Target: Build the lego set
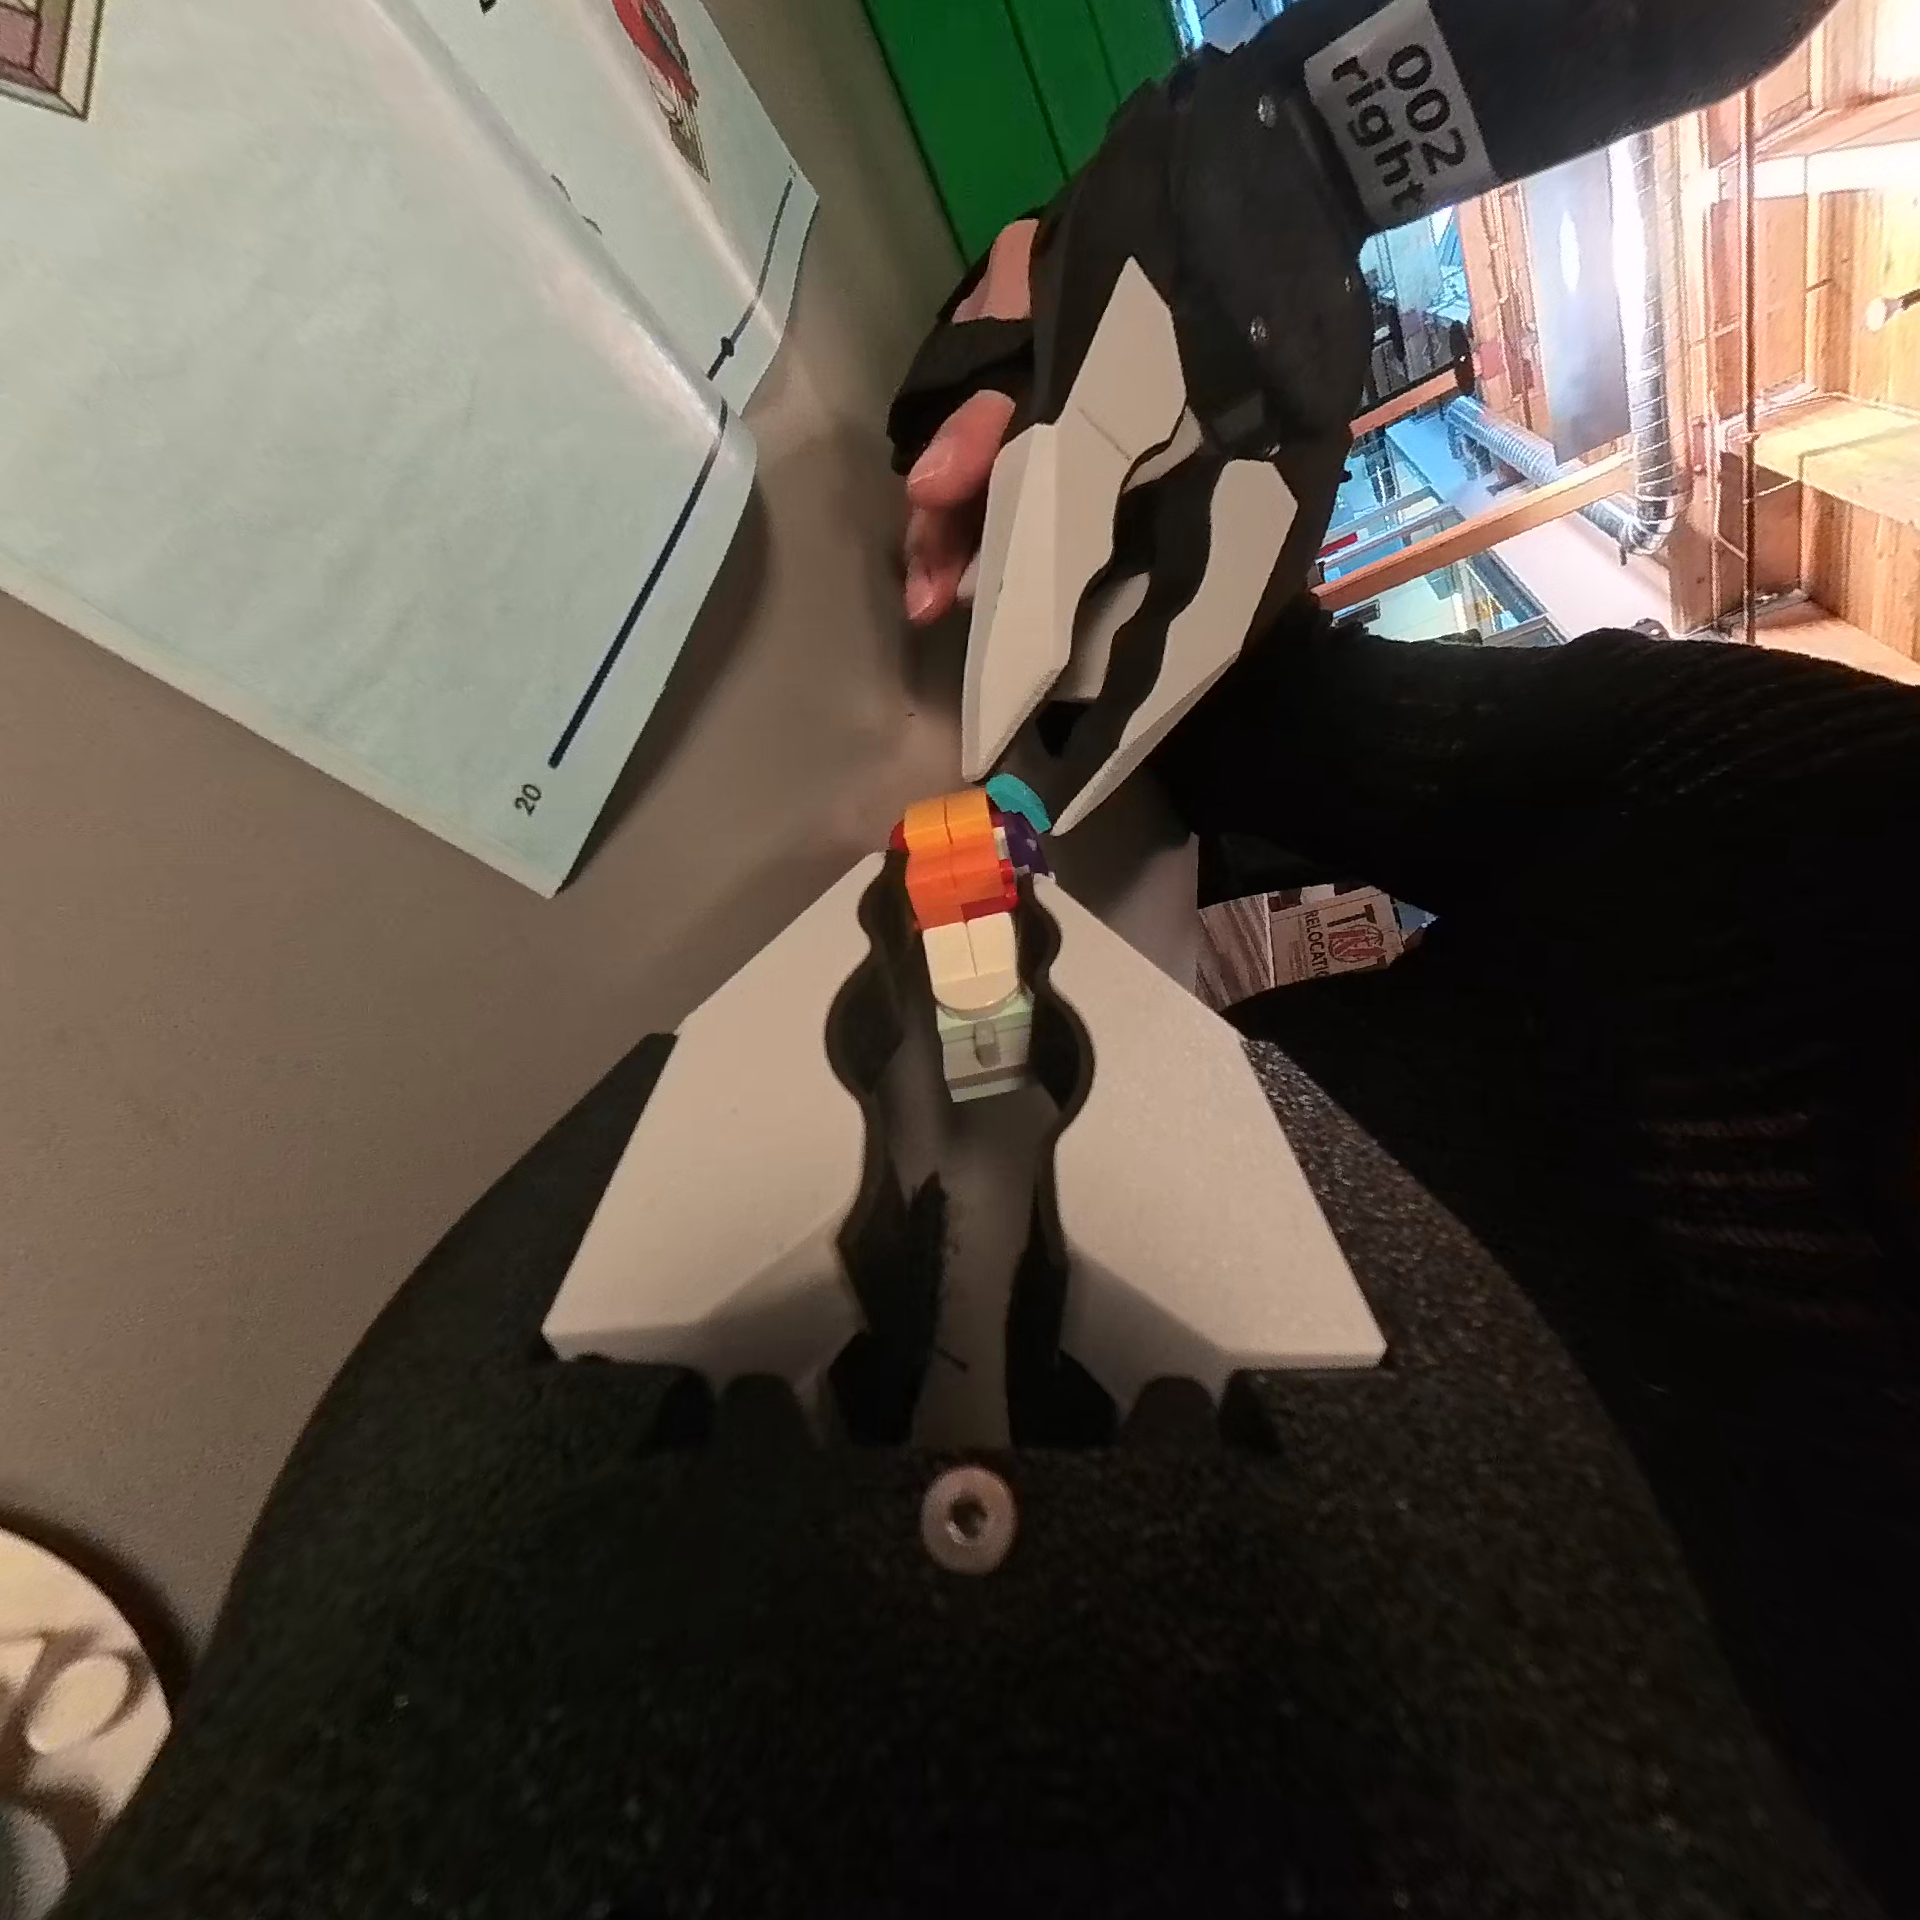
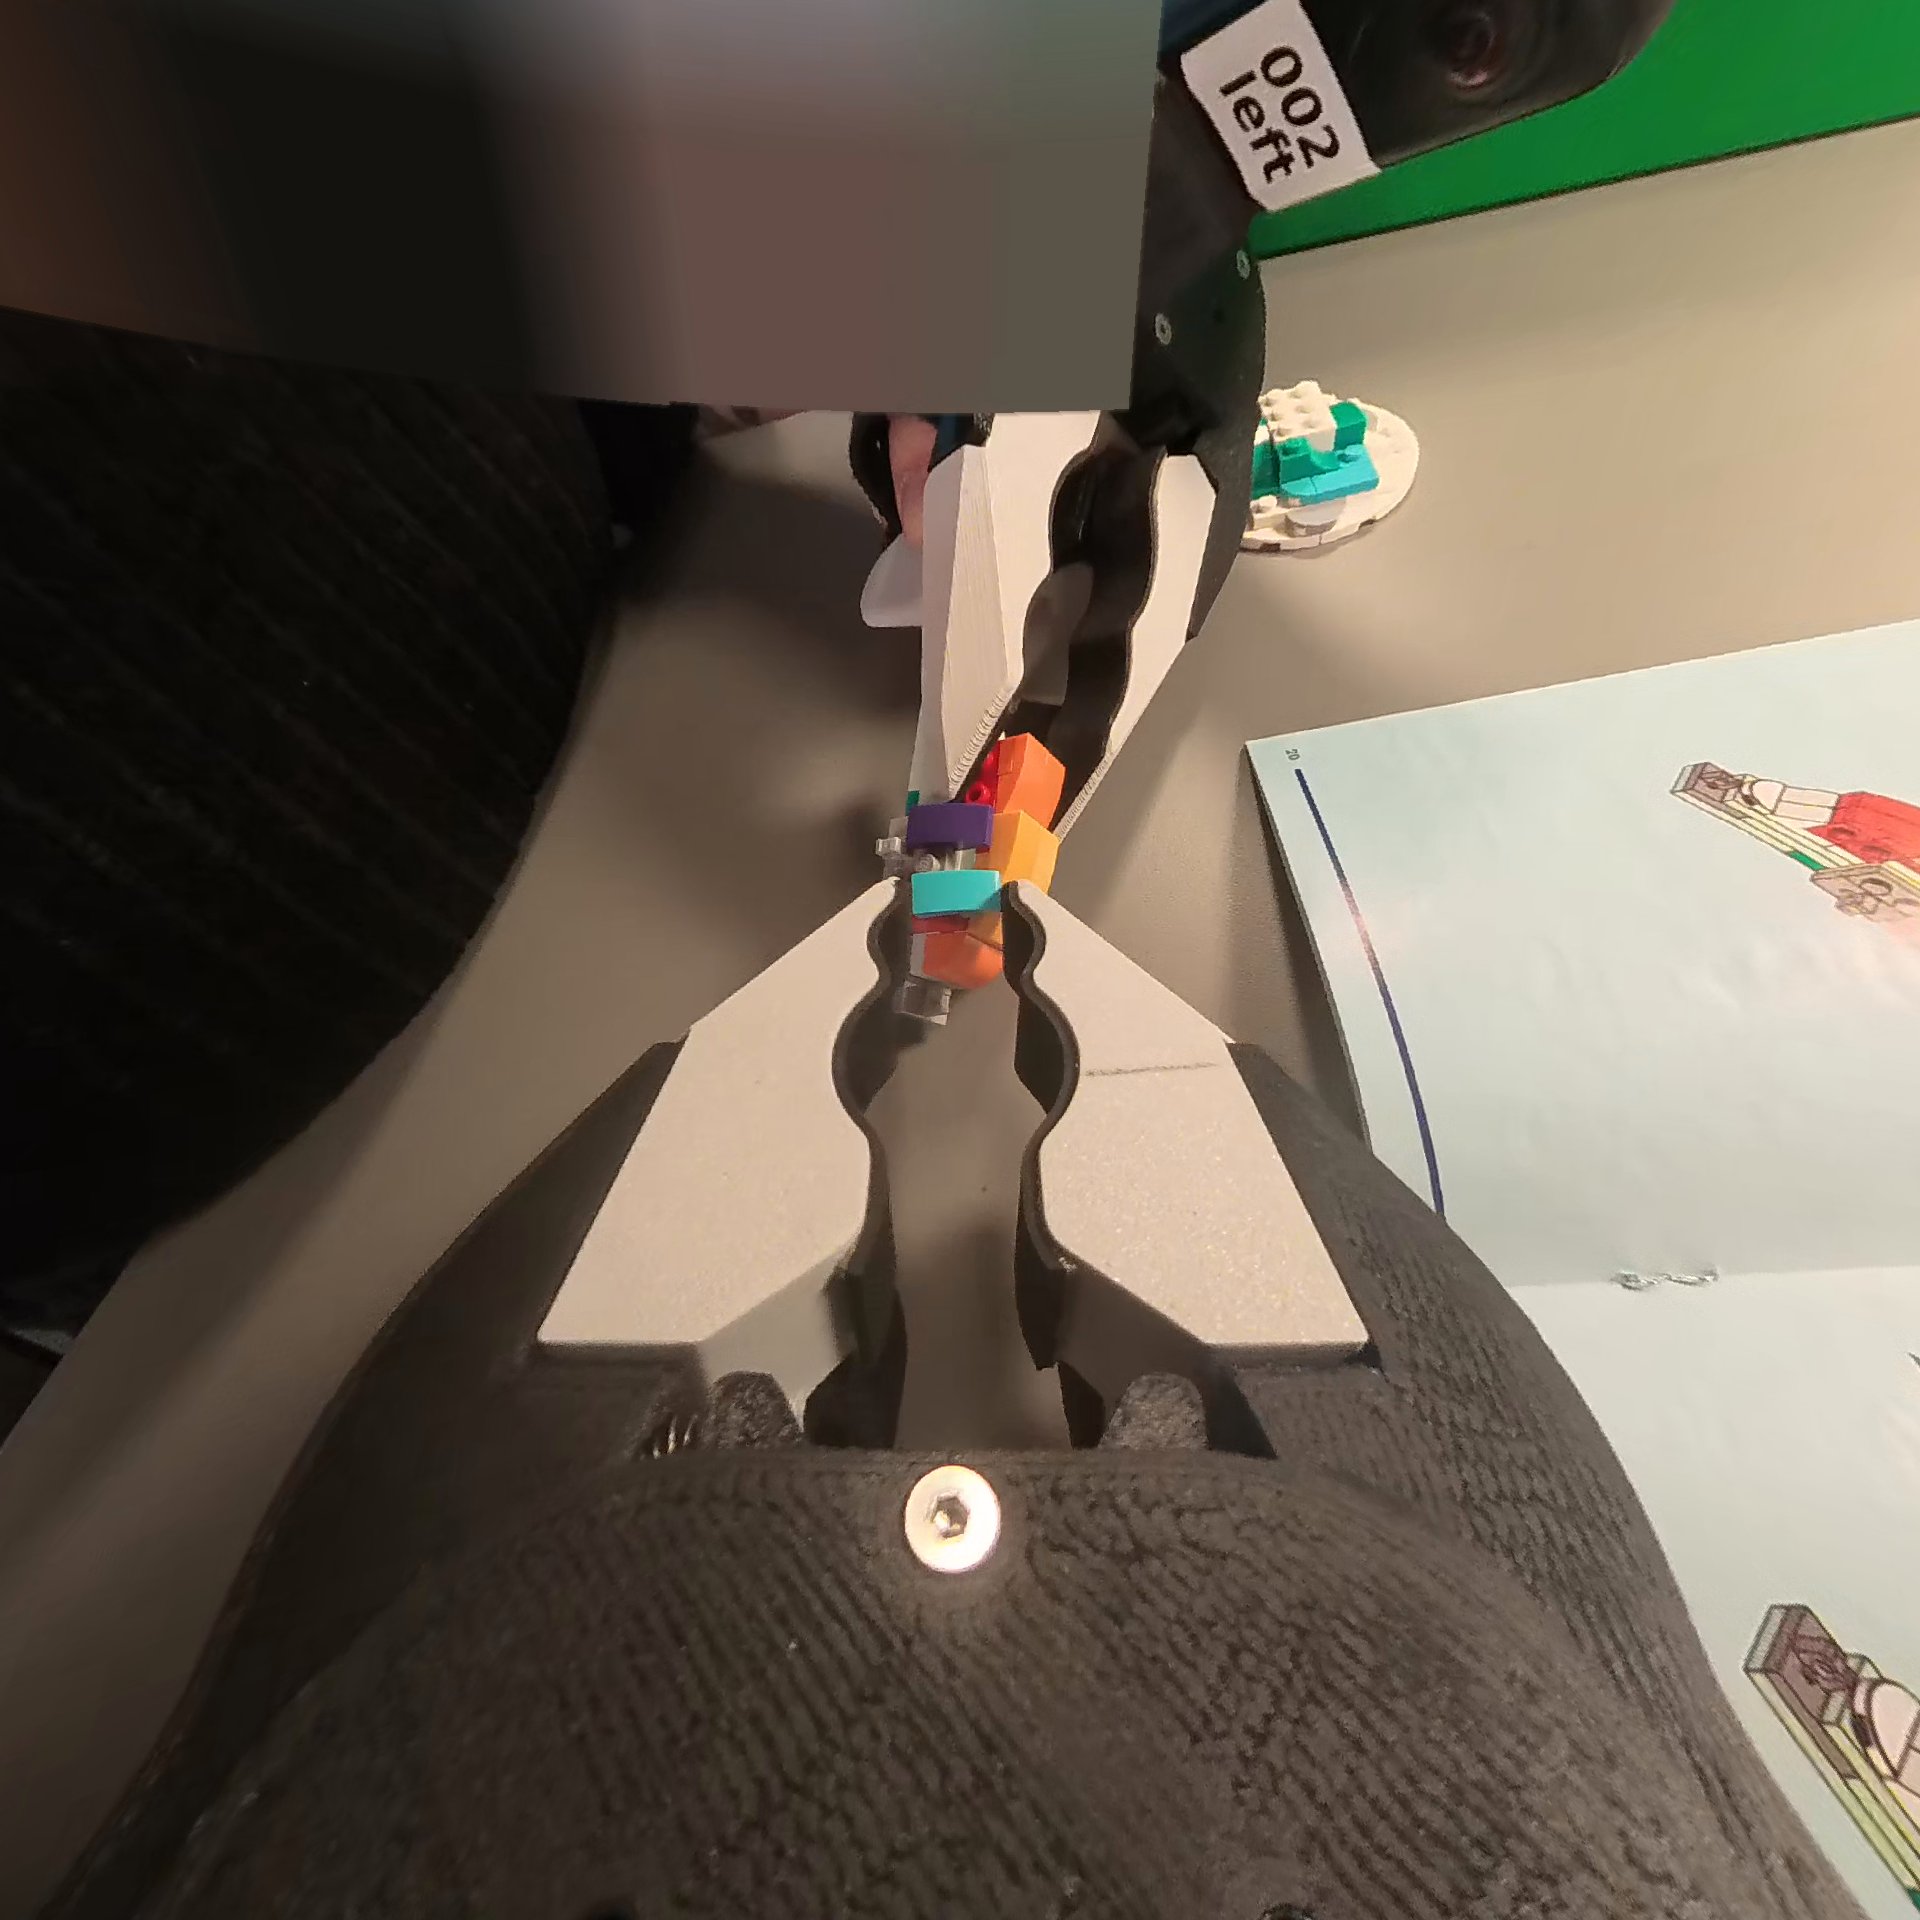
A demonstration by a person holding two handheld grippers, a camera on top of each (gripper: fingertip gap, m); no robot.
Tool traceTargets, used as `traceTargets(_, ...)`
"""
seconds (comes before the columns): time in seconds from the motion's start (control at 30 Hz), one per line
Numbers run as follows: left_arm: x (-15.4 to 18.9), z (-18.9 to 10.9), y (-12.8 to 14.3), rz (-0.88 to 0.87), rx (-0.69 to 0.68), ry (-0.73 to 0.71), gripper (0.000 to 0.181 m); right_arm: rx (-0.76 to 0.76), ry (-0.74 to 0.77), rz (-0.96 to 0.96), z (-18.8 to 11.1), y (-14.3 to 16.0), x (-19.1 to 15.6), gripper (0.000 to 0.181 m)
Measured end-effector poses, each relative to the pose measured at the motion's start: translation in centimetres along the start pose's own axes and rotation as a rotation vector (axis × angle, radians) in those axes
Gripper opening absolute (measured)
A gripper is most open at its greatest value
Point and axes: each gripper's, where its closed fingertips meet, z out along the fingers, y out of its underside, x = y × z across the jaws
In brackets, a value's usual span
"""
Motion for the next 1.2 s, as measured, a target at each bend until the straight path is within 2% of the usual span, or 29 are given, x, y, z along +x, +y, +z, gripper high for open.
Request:
traceTargets(0.23, -0.12, -0.03, -0.13, -0.019, 0.006, 0.001, 0.018, 0.044, 0.085, 0.012, 0.11, -0.49, -0.1, 0.015)
traceTargets(0.57, -0.16, -0.06, -0.17, -0.036, 0.007, 0.007, 0.018, 0.028, 0.278, -0.099, 0.38, -0.5, 0.28, 0.015)
traceTargets(1.2, -0.1, -0.05, -0.12, -0.041, 0.004, 0.012, 0.018, 0.014, 0.3, -0.131, 0.46, -0.35, 0.1, 0.017)
